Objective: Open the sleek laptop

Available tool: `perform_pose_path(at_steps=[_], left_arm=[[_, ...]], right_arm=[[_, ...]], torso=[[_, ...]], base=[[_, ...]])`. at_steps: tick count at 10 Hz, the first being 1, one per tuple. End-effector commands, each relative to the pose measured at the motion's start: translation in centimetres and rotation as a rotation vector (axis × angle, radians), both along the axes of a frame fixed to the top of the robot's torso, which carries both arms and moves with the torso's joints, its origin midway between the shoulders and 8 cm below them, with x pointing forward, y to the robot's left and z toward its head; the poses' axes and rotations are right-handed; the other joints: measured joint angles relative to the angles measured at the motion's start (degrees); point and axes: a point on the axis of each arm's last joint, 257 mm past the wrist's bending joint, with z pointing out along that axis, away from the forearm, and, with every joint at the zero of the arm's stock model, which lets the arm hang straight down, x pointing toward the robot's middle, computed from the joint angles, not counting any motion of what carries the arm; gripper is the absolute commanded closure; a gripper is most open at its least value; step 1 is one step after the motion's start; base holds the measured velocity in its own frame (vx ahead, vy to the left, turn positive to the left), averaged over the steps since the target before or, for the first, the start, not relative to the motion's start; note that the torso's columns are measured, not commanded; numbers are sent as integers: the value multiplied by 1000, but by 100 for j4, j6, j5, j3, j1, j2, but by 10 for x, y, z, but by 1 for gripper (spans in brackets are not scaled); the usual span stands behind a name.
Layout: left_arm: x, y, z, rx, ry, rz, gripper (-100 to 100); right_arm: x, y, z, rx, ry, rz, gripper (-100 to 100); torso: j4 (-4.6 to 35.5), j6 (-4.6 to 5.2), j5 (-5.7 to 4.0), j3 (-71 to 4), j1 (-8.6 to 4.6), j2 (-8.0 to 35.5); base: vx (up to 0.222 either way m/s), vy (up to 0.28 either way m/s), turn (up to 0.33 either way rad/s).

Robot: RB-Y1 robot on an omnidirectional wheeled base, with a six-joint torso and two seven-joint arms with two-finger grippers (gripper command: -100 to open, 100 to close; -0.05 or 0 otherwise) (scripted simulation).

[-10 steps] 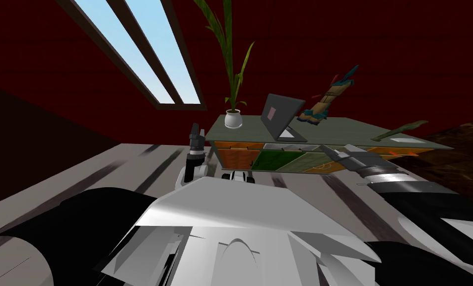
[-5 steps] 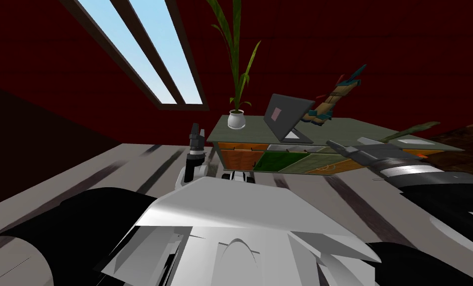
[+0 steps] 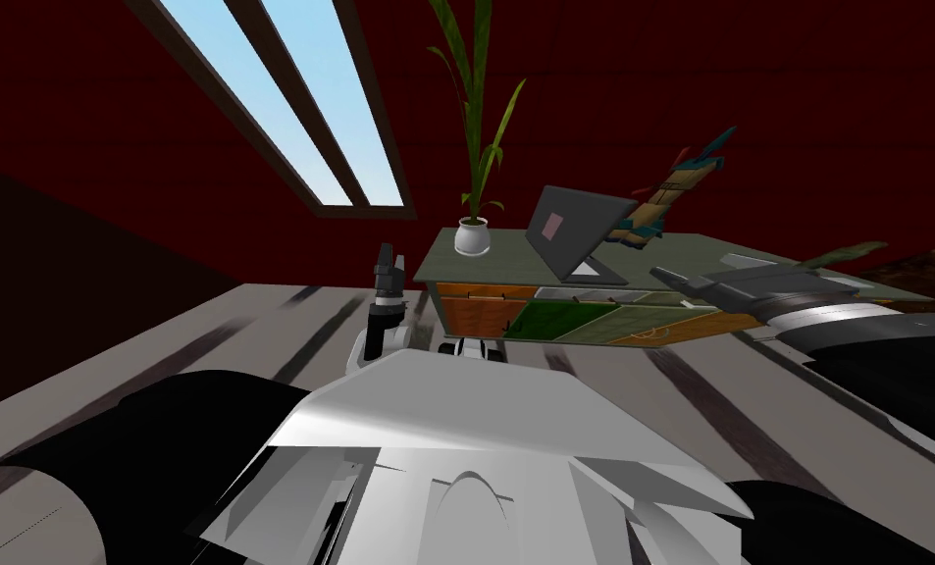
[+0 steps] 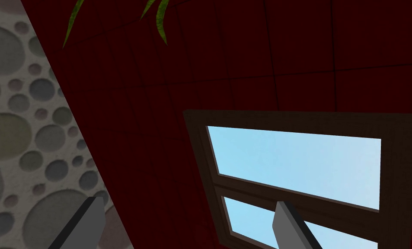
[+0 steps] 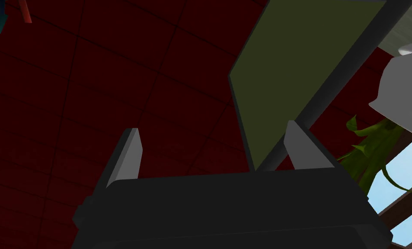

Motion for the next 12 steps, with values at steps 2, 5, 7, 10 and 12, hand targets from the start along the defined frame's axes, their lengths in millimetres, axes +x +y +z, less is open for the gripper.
perform_pose_path(at_steps=[2, 5, 7, 10, 12], left_arm=[[0, 0, 0, 0, 0, 0, 0], [0, 0, 0, 0, 0, 0, 0], [0, 0, 0, 0, 0, 0, 0], [0, 0, 0, 0, 0, 0, 0], [0, 0, 0, 0, 0, 0, 0]], right_arm=[[20, 5, 25, -110, -8, 11, -100], [36, 14, 42, -181, -19, 27, -100], [43, 19, 49, -211, -25, 36, -100], [61, 37, 65, -277, -42, 67, -100], [71, 48, 72, -308, -53, 87, -100]], torso=[[0, 1, 0, 1, 0, 0], [2, 2, -2, 3, -7, 4], [2, 1, 0, 5, 2, 6], [-1, 0, -1, -1, -3, -3], [0, 1, 1, 1, 1, 0]], base=[[20, 68, 2], [17, 65, 5], [5, 65, 5], [19, 47, 5], [18, 56, 2]])
